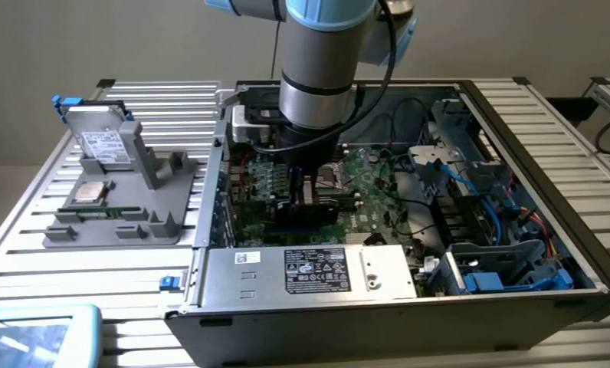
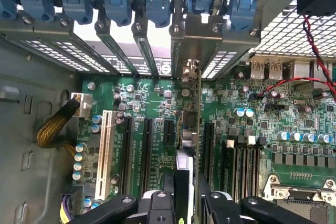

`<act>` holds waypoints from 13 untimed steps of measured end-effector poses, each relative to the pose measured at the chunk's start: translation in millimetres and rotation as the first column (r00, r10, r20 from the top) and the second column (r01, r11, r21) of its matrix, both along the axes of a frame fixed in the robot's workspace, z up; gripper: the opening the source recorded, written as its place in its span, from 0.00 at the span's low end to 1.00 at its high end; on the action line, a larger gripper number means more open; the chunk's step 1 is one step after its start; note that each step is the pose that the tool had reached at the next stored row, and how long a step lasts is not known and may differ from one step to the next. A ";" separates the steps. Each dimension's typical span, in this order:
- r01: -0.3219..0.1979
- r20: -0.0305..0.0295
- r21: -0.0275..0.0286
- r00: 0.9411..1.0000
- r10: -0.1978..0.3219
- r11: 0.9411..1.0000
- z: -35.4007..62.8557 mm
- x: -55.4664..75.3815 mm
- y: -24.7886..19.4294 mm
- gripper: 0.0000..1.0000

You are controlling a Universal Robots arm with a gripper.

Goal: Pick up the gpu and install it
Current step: 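Insert the gpu into the slot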

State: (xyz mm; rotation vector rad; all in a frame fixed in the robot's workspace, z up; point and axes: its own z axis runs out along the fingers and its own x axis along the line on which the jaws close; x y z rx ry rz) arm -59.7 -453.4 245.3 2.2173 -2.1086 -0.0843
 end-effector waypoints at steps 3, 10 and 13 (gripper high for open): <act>-0.002 0.001 0.000 1.000 0.002 1.000 0.0 0.0 0.0 0.27; -0.006 0.001 0.000 1.000 0.006 1.000 -0.5 0.1 0.0 0.27; -0.010 0.001 0.001 1.000 0.010 1.000 -0.5 0.0 0.0 0.27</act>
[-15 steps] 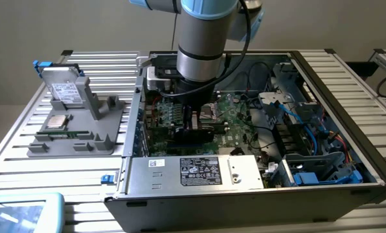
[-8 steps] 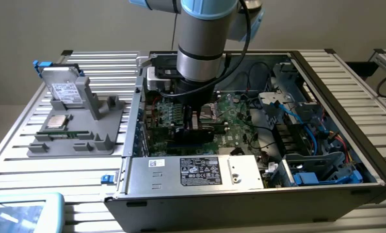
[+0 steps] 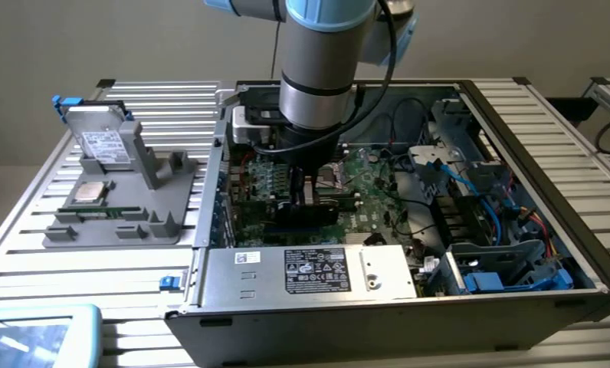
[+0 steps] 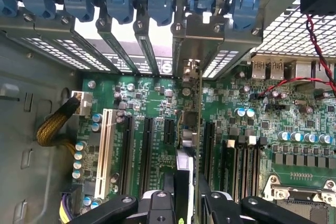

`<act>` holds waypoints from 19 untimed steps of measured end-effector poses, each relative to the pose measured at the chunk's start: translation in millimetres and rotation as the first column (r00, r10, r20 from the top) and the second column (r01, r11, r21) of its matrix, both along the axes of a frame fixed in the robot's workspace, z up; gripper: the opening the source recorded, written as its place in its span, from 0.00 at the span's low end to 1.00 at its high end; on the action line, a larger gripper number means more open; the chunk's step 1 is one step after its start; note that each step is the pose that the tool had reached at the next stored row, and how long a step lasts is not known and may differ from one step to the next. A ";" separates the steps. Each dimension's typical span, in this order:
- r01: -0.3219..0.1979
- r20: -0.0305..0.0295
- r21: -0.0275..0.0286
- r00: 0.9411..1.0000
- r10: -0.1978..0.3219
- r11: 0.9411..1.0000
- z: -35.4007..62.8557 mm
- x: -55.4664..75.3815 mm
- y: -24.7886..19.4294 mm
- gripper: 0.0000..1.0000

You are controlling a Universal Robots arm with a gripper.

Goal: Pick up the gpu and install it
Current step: 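Insert the gpu into the slot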

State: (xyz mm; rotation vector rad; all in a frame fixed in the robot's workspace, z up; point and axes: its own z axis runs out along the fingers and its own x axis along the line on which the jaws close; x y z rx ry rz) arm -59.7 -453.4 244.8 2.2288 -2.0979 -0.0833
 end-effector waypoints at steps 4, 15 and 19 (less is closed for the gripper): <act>-0.009 0.000 0.001 1.000 0.009 1.000 0.0 0.0 -0.1 0.27; -0.017 0.000 0.001 1.000 0.017 1.000 -0.6 -1.1 -0.1 0.27; -0.017 0.000 0.001 1.000 0.017 1.000 -0.8 -1.5 -0.1 0.27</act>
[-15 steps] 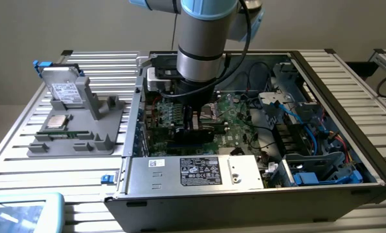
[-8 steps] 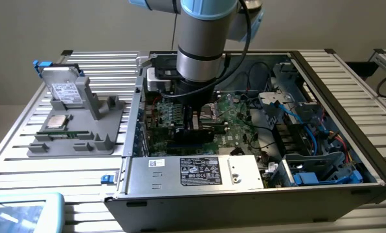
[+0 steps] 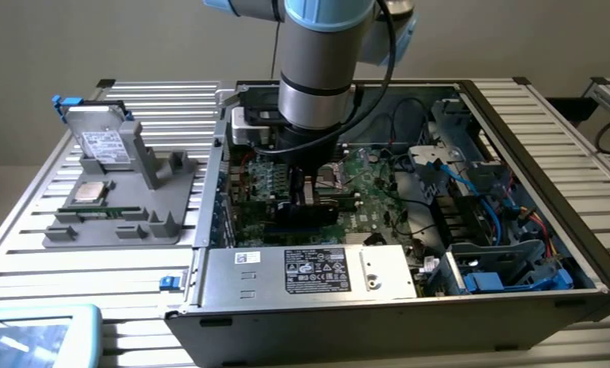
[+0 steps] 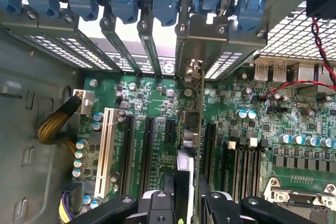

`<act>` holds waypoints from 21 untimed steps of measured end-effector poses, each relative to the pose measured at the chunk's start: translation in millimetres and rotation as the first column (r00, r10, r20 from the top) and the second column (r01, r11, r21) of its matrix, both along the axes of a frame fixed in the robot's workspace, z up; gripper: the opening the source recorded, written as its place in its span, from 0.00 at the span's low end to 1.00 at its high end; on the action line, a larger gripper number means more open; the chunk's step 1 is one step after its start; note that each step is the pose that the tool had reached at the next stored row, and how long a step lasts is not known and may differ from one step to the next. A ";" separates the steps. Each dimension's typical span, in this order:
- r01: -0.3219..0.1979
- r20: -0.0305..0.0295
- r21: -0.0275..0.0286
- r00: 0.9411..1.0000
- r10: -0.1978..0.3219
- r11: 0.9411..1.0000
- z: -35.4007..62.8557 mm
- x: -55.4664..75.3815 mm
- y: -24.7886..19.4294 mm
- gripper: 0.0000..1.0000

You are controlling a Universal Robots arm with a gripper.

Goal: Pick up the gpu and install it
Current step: 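Insert the gpu into the slot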

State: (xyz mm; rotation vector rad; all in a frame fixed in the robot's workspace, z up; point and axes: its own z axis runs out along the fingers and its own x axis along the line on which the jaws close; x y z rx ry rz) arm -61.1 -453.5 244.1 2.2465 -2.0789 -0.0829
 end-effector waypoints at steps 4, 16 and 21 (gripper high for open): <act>0.000 0.000 0.000 1.000 0.000 1.000 0.0 -0.1 0.0 0.27; -0.001 0.001 0.000 1.000 0.001 1.000 -0.7 -0.9 0.0 0.27; -0.002 0.001 0.000 1.000 0.002 1.000 -1.1 -1.1 0.0 0.27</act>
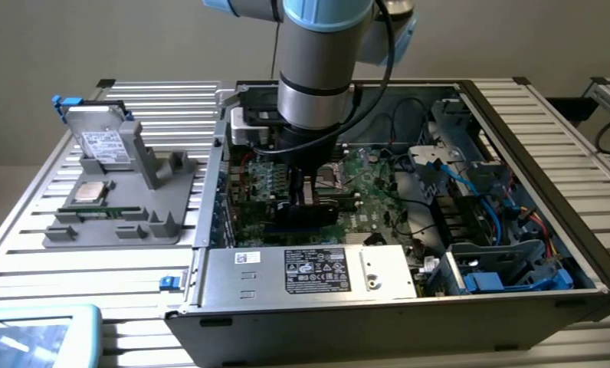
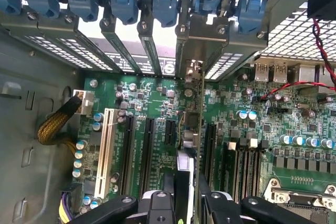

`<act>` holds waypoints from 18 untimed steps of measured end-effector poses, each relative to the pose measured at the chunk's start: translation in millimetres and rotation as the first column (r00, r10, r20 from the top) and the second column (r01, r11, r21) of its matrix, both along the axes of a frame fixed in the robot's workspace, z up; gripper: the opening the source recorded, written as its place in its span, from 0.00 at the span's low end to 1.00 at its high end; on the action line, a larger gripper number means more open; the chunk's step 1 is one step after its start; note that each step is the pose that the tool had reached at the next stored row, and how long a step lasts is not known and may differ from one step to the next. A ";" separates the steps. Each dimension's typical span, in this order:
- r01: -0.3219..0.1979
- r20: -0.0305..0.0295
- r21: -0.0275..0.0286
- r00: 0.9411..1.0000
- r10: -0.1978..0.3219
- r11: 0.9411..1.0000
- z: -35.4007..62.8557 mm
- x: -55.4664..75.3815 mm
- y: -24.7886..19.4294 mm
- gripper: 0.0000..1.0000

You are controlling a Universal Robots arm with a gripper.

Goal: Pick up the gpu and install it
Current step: 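Insert the gpu into the slot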

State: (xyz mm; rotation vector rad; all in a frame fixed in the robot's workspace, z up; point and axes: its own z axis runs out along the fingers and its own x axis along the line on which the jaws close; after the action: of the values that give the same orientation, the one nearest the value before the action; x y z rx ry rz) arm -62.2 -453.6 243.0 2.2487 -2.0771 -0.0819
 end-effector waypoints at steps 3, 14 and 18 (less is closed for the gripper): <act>0.000 0.000 0.000 1.000 0.000 1.000 -0.2 -0.1 -0.1 0.27; 0.000 0.000 0.000 1.000 0.000 1.000 -0.9 -1.0 0.0 0.27; 0.000 0.000 0.000 1.000 0.000 1.000 -0.9 -1.1 0.0 0.27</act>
State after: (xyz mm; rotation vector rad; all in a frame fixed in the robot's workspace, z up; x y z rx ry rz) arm -63.3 -453.5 242.1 2.2486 -2.0774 -0.0821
